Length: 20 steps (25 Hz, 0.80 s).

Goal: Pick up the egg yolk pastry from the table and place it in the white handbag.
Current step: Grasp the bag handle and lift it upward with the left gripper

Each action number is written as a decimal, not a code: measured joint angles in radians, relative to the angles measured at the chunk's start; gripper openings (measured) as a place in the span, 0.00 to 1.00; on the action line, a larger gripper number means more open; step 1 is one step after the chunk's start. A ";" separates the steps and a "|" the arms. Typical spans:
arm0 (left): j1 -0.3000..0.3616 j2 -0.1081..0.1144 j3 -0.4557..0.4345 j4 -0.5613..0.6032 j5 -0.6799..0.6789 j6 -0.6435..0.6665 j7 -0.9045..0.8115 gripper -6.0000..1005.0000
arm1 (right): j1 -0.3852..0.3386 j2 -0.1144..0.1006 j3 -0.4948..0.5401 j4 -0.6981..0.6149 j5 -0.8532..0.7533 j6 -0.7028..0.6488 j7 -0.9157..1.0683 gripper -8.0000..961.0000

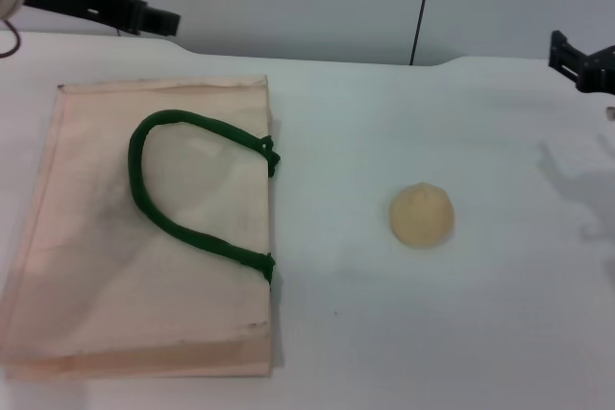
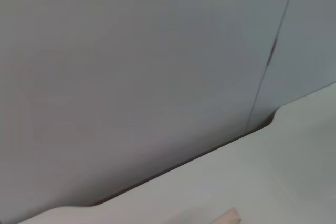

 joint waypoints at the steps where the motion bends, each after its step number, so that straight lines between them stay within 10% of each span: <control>1: -0.002 0.000 0.004 -0.003 -0.004 0.004 -0.001 0.47 | -0.003 0.000 0.005 0.000 0.000 -0.001 0.000 0.89; 20: 0.009 -0.002 -0.025 -0.002 0.000 -0.032 -0.002 0.47 | -0.057 0.001 0.006 0.044 -0.007 0.044 0.002 0.89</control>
